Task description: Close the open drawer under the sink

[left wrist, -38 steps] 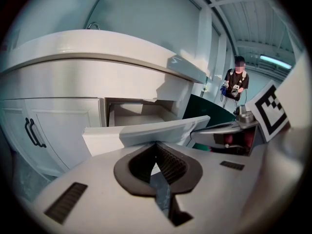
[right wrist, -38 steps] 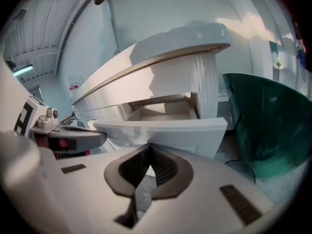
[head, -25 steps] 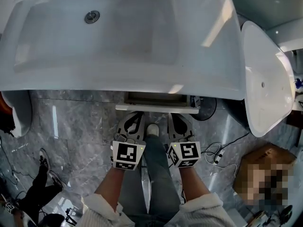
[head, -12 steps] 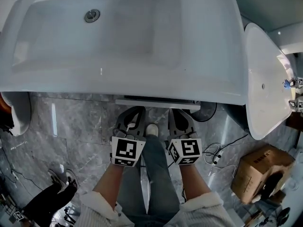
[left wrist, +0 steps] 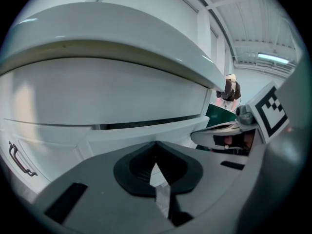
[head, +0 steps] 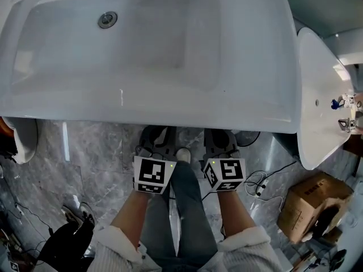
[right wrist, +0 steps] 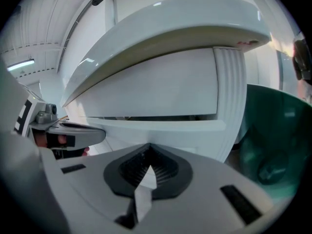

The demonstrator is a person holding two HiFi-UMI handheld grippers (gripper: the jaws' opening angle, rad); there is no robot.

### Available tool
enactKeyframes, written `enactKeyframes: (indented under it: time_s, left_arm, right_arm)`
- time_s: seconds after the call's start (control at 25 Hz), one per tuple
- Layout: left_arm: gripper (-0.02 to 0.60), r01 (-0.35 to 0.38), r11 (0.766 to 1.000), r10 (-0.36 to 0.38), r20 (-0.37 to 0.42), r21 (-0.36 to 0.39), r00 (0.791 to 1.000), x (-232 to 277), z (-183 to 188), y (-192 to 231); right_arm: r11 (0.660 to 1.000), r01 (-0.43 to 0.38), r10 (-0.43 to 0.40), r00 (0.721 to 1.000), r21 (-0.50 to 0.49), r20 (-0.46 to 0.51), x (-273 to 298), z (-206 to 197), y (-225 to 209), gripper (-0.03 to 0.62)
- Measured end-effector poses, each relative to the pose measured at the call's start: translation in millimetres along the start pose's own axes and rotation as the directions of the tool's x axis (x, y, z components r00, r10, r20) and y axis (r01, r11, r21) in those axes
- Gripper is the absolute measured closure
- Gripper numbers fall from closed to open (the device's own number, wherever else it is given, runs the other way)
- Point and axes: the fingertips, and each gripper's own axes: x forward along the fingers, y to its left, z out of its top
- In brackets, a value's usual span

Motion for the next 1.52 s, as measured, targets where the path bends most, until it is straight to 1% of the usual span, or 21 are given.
enactKeyframes:
  time_s: [0.6, 0.72, 0.84, 0.92, 1.04, 1.24, 1.52]
  left_arm:
    - [0.566, 0.022, 1.0, -0.022, 0.004, -0.008, 1.0, 14, 11, 7]
    - [0.566, 0.028, 1.0, -0.028, 0.004, 0.002, 1.0, 15, 12, 8]
    - [0.566, 0.019, 1.0, -0.019, 0.011, 0.0, 1.0, 14, 14, 8]
    - [0.566, 0.01, 1.0, -0.009, 0.023, -0.024, 1.0, 9, 18, 7]
    - [0.566, 0.01, 0.998, -0.008, 0.029, -0.061, 1.0, -5, 23, 4]
    - [0.566, 0.023, 0.998, -0.022, 0.024, -0.053, 0.999, -31, 30, -13]
    - [0.566, 0.024, 0.998, -0.021, 0.062, -0.056, 0.998, -70, 62, -34]
  right_arm:
    - [1.0, 0.028, -0.028, 1.0, -0.003, 0.003, 14, 12, -8, 0.585]
    - [0.999, 0.029, -0.029, 1.0, -0.013, 0.006, 15, 14, -7, 0.585]
    - [0.999, 0.037, -0.037, 0.999, -0.019, 0.002, 15, 12, -8, 0.585]
    - [0.999, 0.031, -0.031, 1.0, -0.026, -0.003, 13, 12, -7, 0.585]
    - [0.999, -0.005, 0.004, 1.0, -0.051, -0.023, 2, 9, 7, 0.585]
    - [0.998, -0.046, 0.044, 0.999, -0.049, -0.028, -25, 12, 29, 0.585]
    - [0.998, -0.064, 0.064, 0.998, -0.023, 0.014, -63, 48, 46, 0.585]
